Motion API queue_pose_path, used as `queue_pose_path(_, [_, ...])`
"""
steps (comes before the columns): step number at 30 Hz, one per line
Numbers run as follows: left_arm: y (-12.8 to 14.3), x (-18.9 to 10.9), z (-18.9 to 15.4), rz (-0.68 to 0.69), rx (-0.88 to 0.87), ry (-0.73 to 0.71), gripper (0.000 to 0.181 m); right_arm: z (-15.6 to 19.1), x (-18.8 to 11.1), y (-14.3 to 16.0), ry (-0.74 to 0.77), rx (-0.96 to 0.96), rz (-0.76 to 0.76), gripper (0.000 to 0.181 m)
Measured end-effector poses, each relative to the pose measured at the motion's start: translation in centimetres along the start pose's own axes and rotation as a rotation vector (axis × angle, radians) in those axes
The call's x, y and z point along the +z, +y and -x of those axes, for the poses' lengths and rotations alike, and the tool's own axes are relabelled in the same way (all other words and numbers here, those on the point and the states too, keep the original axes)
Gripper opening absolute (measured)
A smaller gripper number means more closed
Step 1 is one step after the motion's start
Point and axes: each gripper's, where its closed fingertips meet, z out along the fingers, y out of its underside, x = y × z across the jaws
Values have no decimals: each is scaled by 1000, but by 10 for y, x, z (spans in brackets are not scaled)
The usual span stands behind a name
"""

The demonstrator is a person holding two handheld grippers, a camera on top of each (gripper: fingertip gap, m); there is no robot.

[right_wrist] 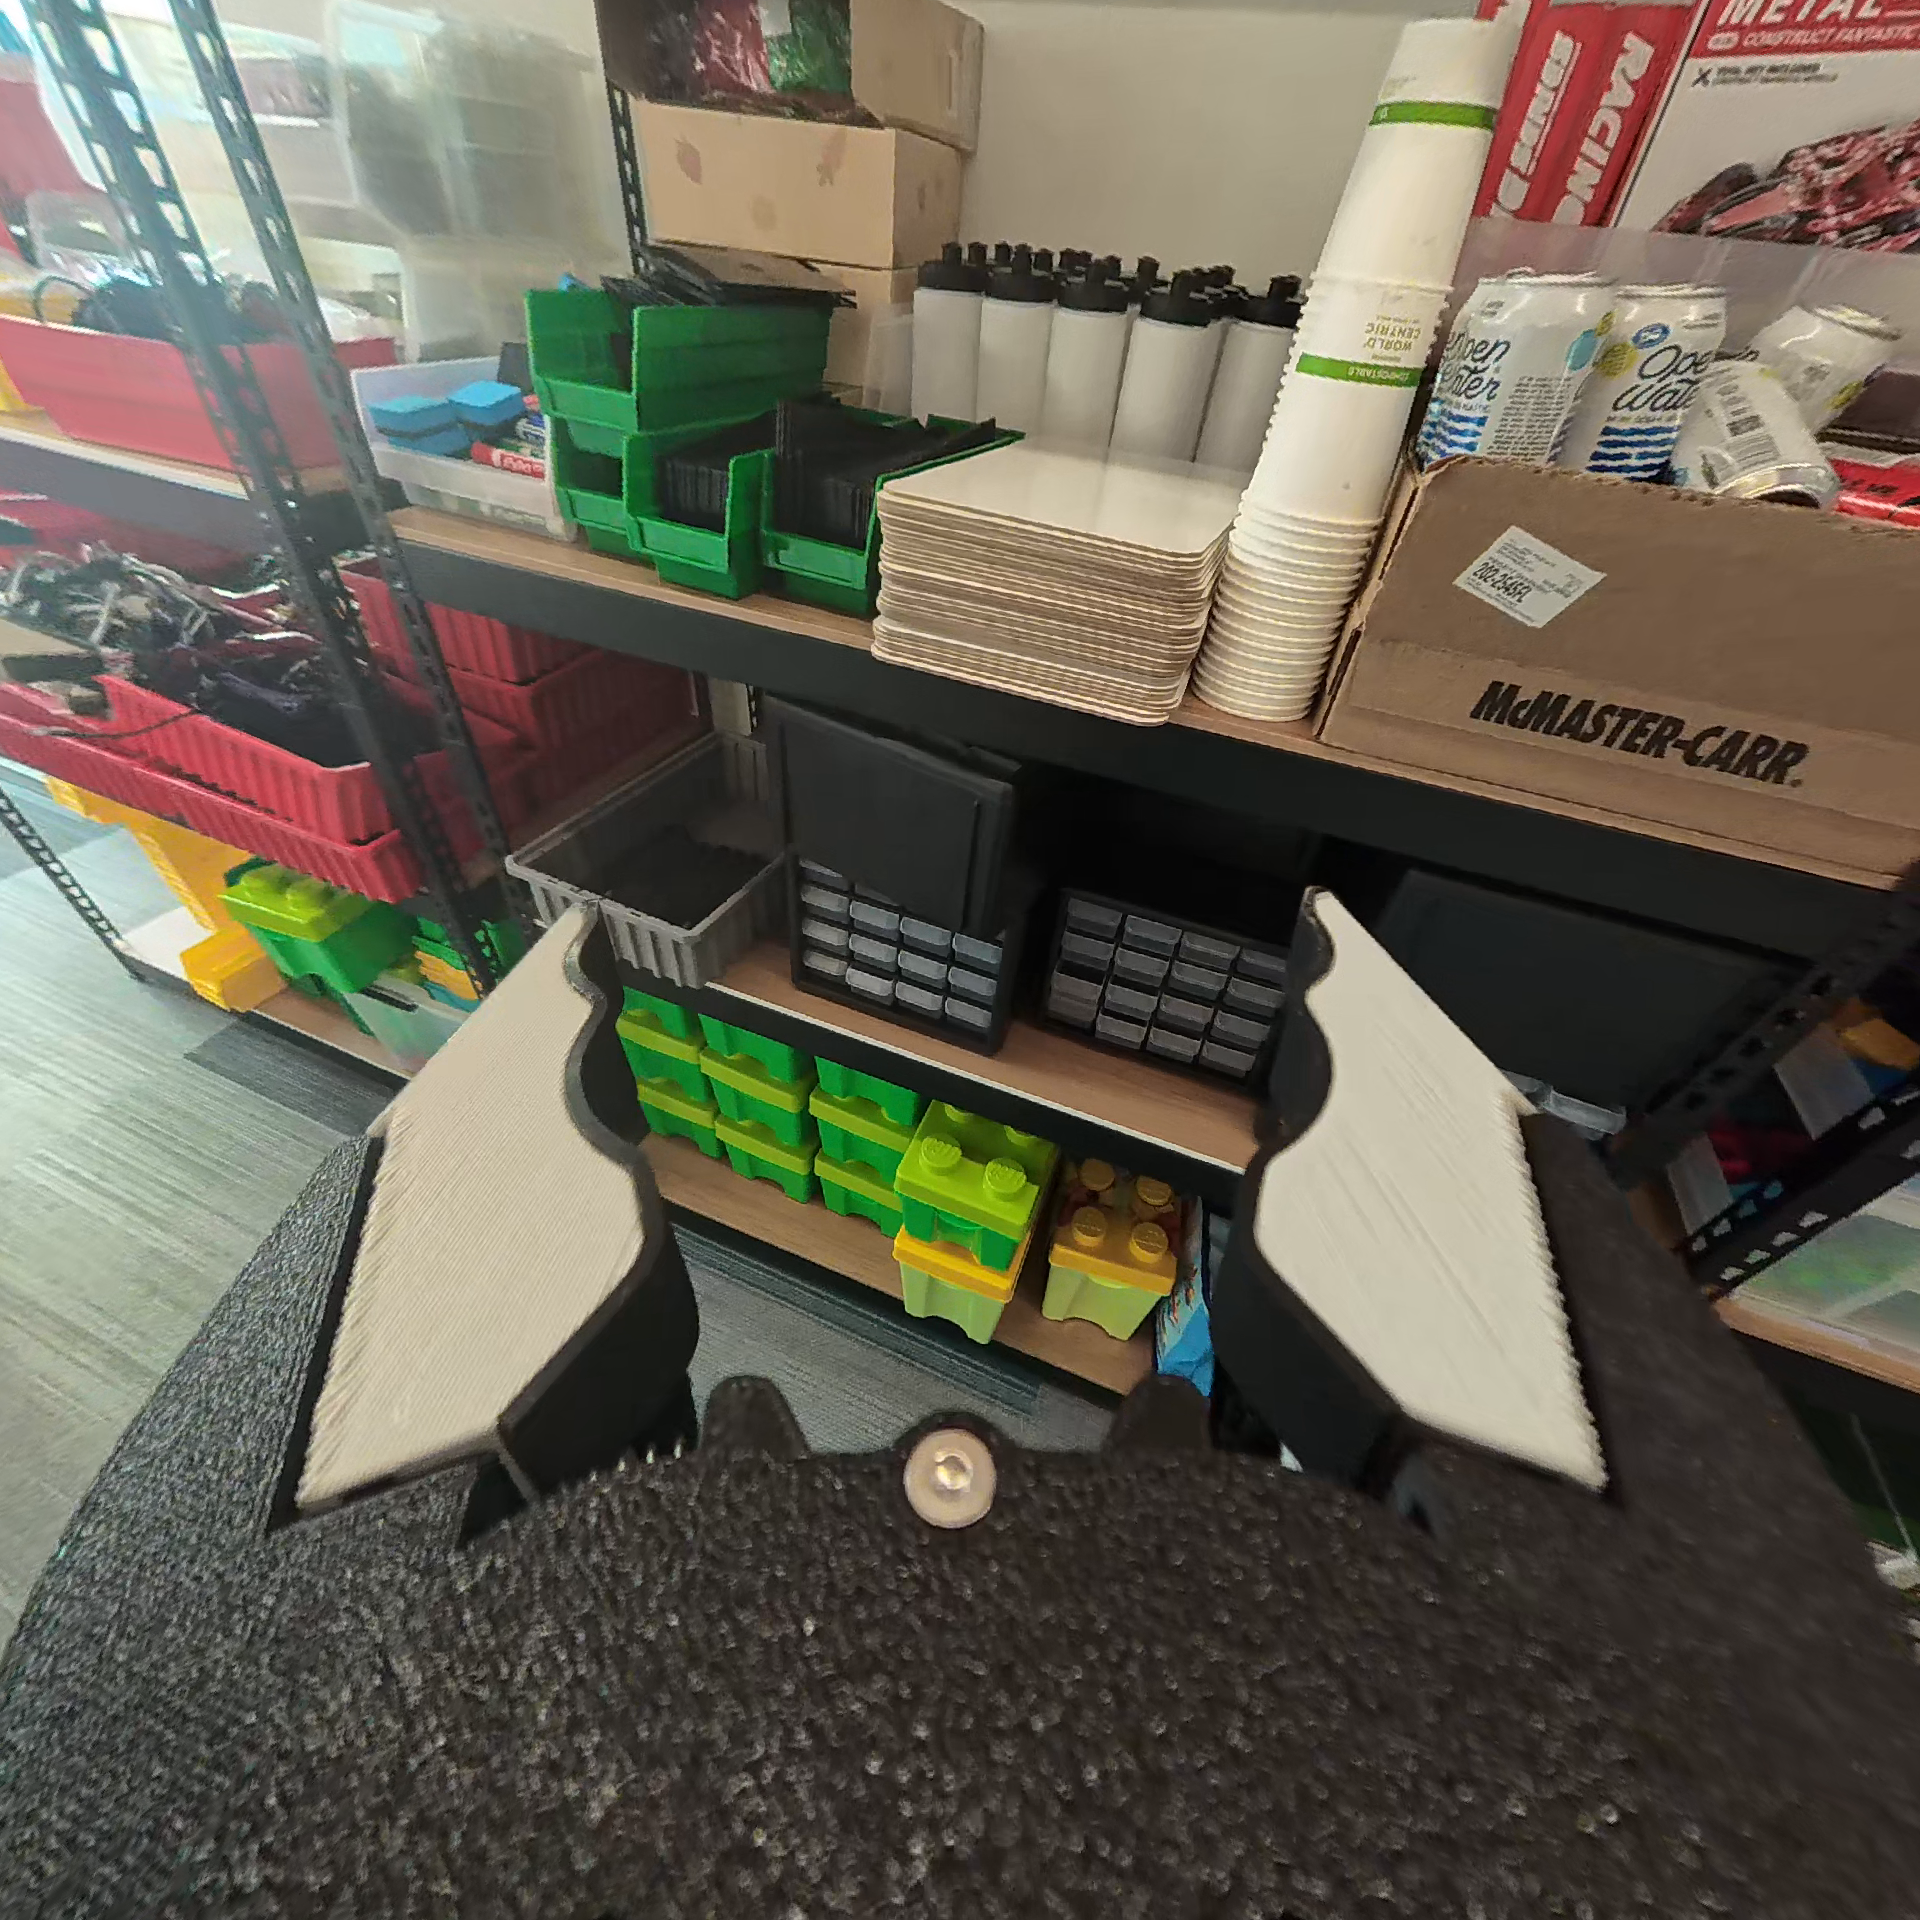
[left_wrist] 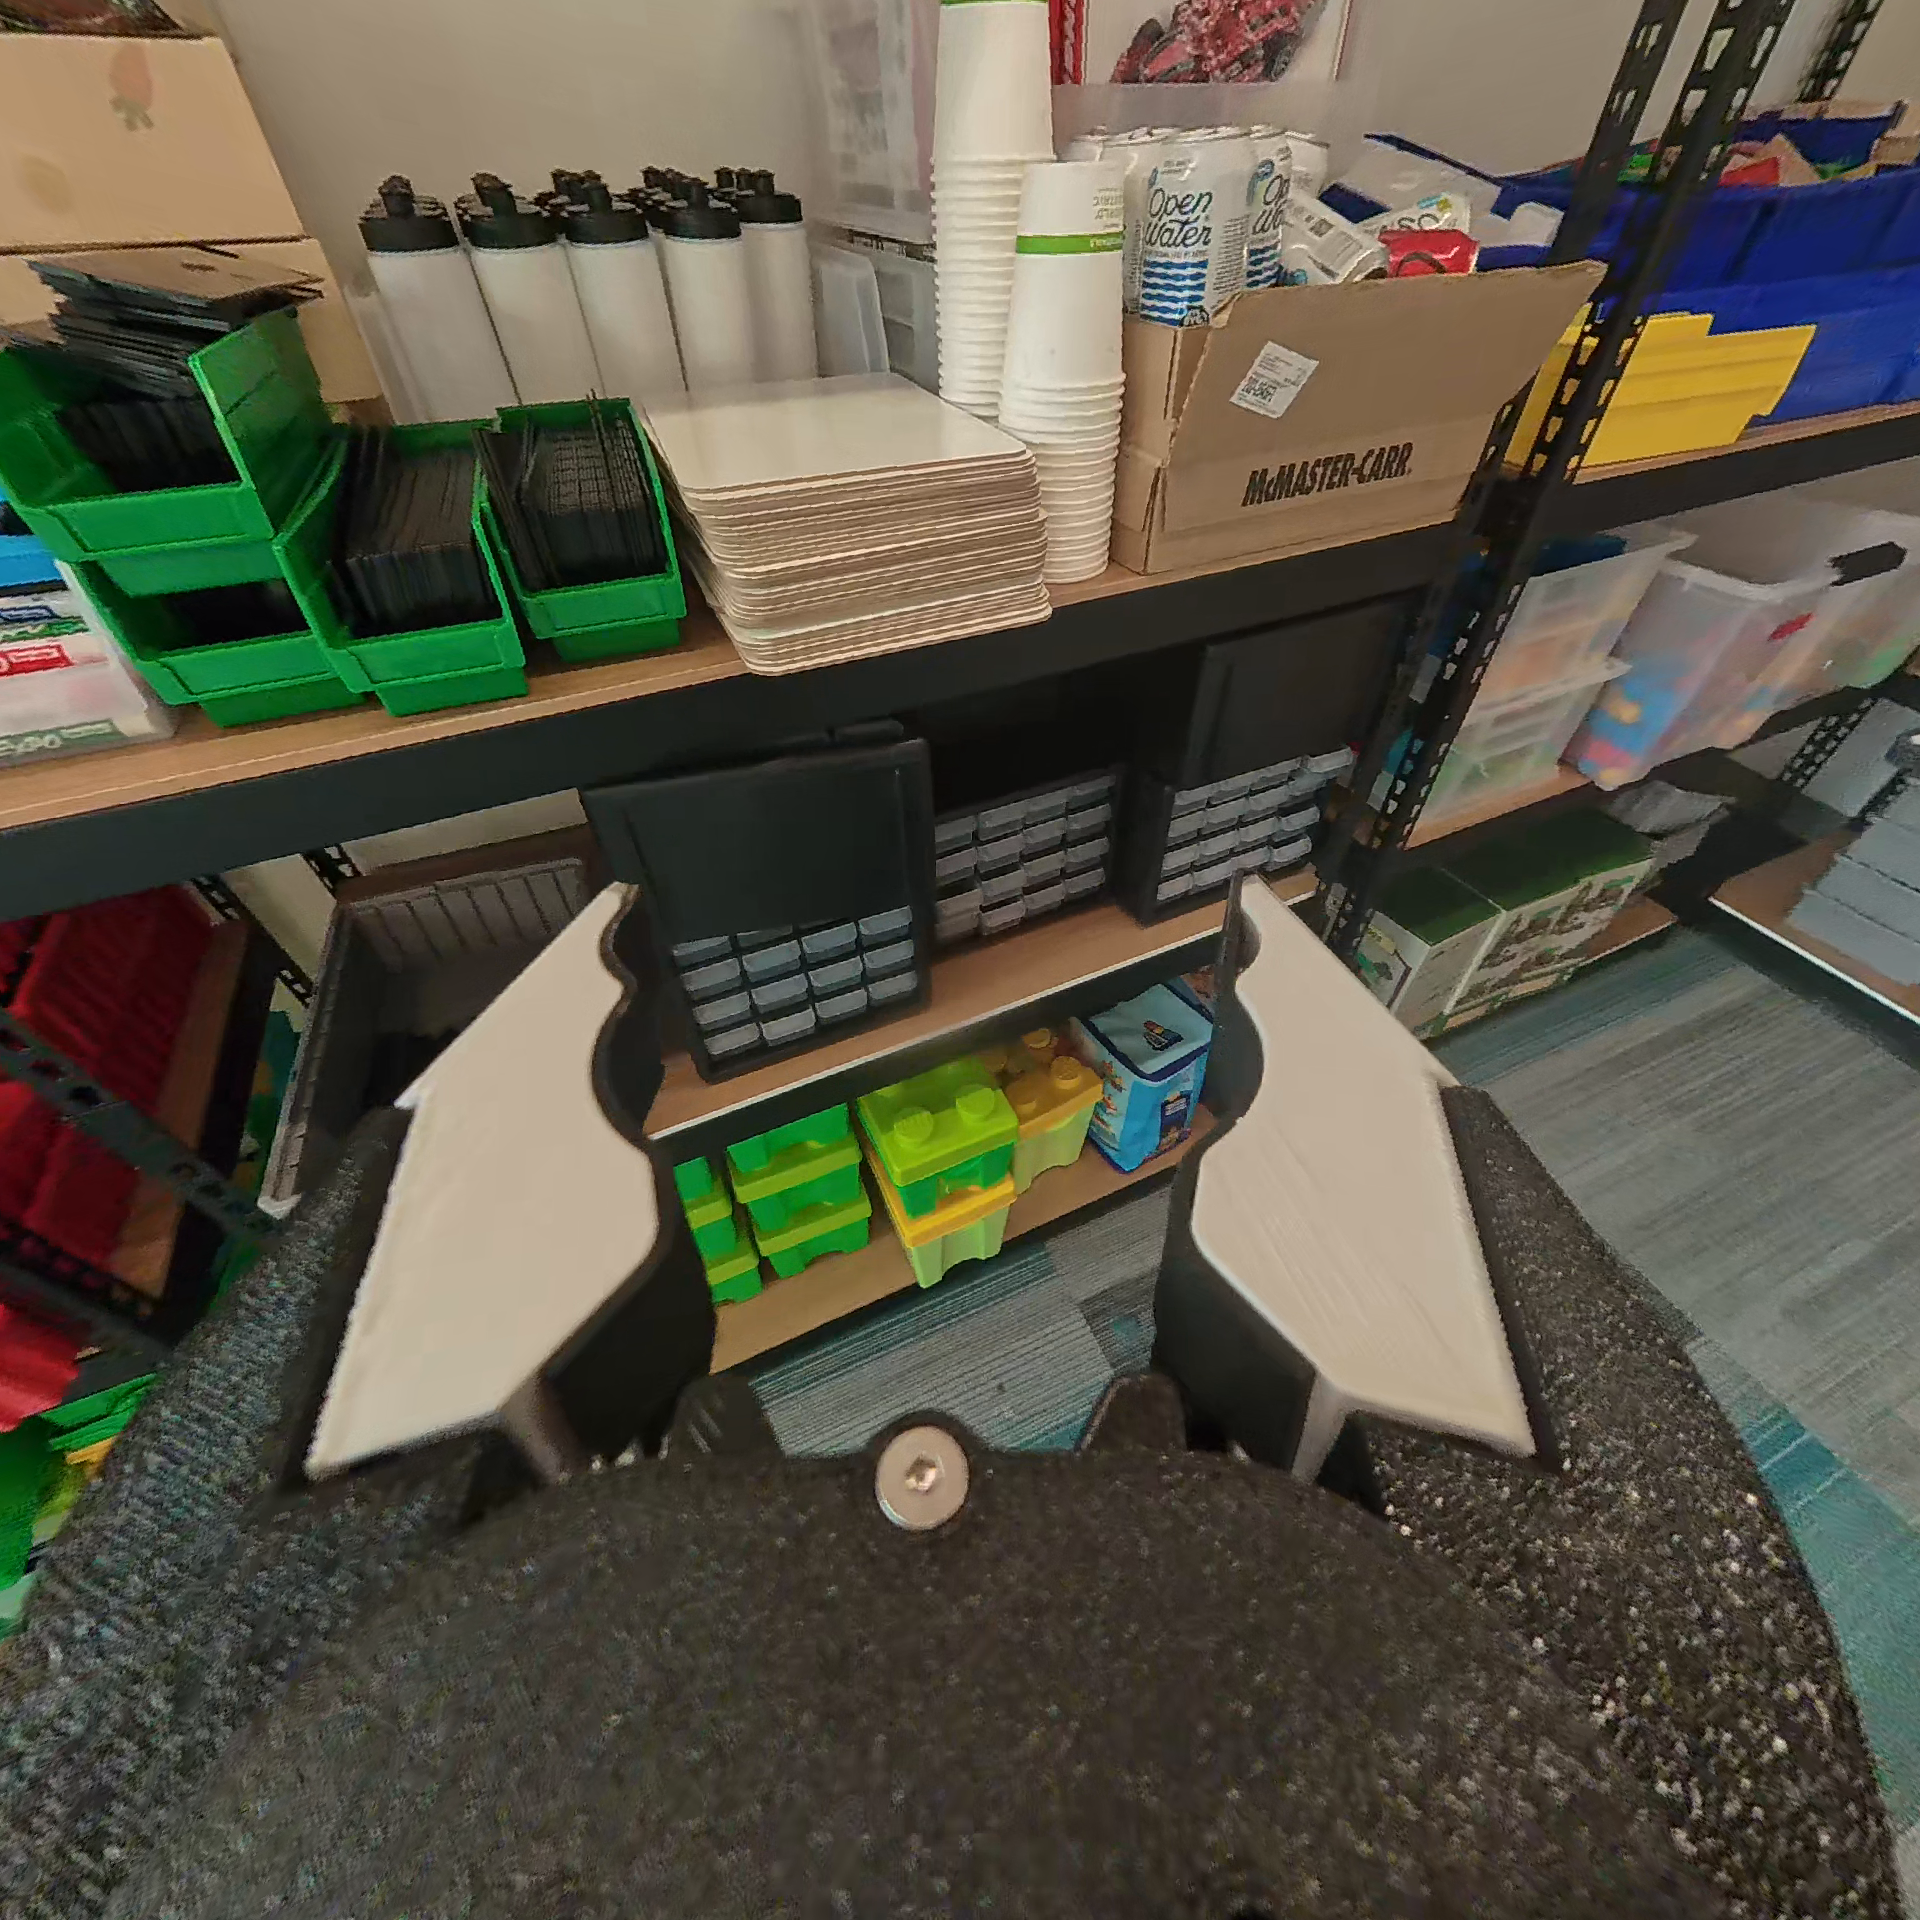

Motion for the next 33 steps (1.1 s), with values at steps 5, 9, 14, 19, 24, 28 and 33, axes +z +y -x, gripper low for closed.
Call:
queue_pose_path(5, [-3, -10, -14, 0, 5, -31, 108, -11, -17, -1, -9, 1, 8, 125])
queue_pose_path(9, [-2, -13, -22, -1, 5, -44, 108, -18, -32, -3, -1, -1, 0, 125])
queue_pose_path(14, [-1, -18, -23, -4, 2, -59, 108, -24, -40, 1, -1, 19, -4, 125])
queue_pose_path(19, [2, -23, -23, 1, 6, -64, 105, -22, -41, 6, 3, 23, -4, 125])
queue_pose_path(24, [3, -26, -24, -2, 17, -67, 102, -23, -42, 15, 14, 21, 7, 125])
queue_pose_path(28, [6, -25, -25, -1, 27, -78, 103, -26, -45, 23, 16, 23, 19, 125])
queue_pose_path(33, [18, -23, -30, 14, 15, -80, 102, -32, -47, 32, 20, 32, 40, 125])
